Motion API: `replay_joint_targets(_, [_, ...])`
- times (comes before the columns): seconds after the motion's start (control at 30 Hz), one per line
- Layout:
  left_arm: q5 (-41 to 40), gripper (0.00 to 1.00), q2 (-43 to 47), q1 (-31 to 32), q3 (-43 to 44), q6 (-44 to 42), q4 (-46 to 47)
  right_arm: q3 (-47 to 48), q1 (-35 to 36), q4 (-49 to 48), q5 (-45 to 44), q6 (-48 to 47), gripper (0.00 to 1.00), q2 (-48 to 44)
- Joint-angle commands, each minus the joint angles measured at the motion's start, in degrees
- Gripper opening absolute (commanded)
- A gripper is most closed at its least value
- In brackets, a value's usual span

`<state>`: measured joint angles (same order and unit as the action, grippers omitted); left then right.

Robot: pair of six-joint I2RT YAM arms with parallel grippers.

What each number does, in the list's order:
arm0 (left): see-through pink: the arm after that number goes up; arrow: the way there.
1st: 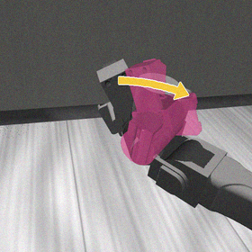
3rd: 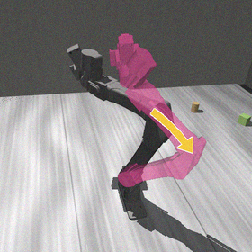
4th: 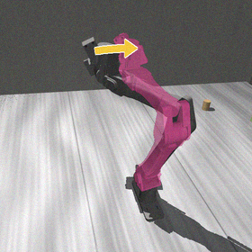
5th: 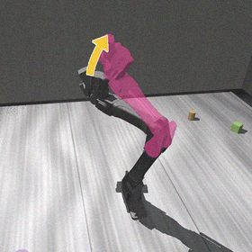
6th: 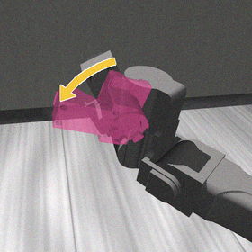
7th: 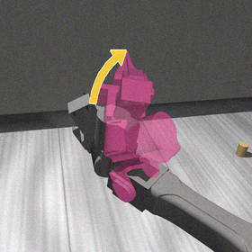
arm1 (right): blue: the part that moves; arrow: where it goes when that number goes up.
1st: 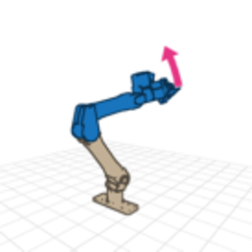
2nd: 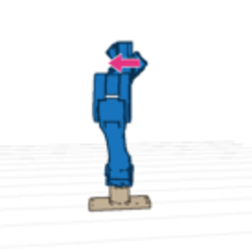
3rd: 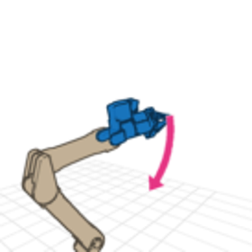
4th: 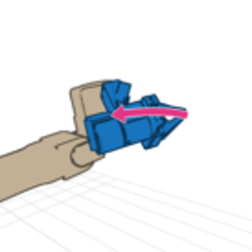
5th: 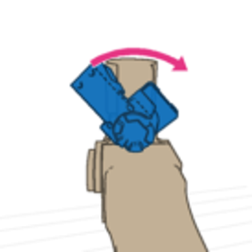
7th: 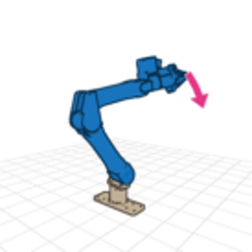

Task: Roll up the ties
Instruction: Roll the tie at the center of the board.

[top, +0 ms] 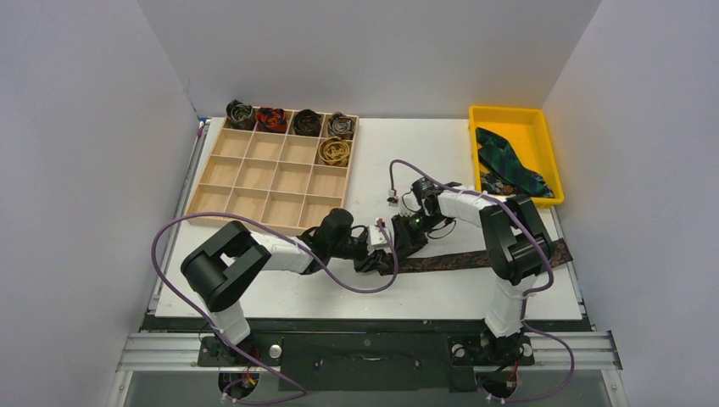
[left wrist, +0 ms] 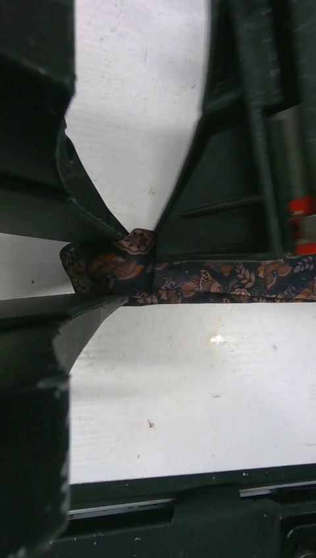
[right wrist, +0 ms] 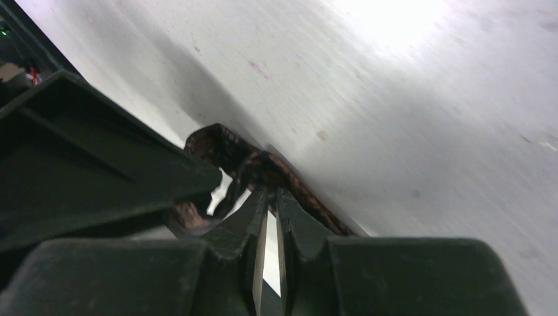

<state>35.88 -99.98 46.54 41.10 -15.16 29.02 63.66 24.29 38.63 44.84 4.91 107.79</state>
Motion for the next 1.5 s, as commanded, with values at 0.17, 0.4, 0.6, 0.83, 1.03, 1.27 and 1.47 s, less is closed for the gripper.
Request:
replay_joint_targets(0.17, [1.35,0.31,2.96,-0.25,0.11,-1.10,-1.27,-0.29,-3.96,8.46,0.71,-7.39,0.07,-5.83])
replay_joint_targets(0.4, [1.63,0.31,2.54,0.32,1.71,-1.73,-1.50,-0.90,-1.41,2.27,-0.22,-3.44,0.04,0.76])
replay_joint_targets(0.6, [1.97,0.31,0.83,0.57,5.21,-0.18,-0.89,-0.62,-1.67,1.64,3.09,-3.00,0.04,1.51])
replay_joint_targets(0.83, [2.85,0.32,0.75,0.65,5.49,-1.07,-1.61,-0.85,-7.57,7.08,8.53,-7.05,0.25,-5.42])
replay_joint_targets(1.03, [2.92,0.33,-0.45,0.91,6.21,-2.43,-2.68,0.44,-10.16,16.12,10.17,-14.64,0.38,-7.36])
replay_joint_targets(1.27, [2.44,0.34,-1.70,1.59,7.56,-2.79,-3.78,2.94,-8.32,16.75,12.95,-13.17,0.39,-7.05])
replay_joint_targets(1.47, [1.87,0.34,-2.42,2.17,8.34,-2.73,-3.84,3.77,-5.33,14.63,10.50,-11.02,0.39,-4.79])
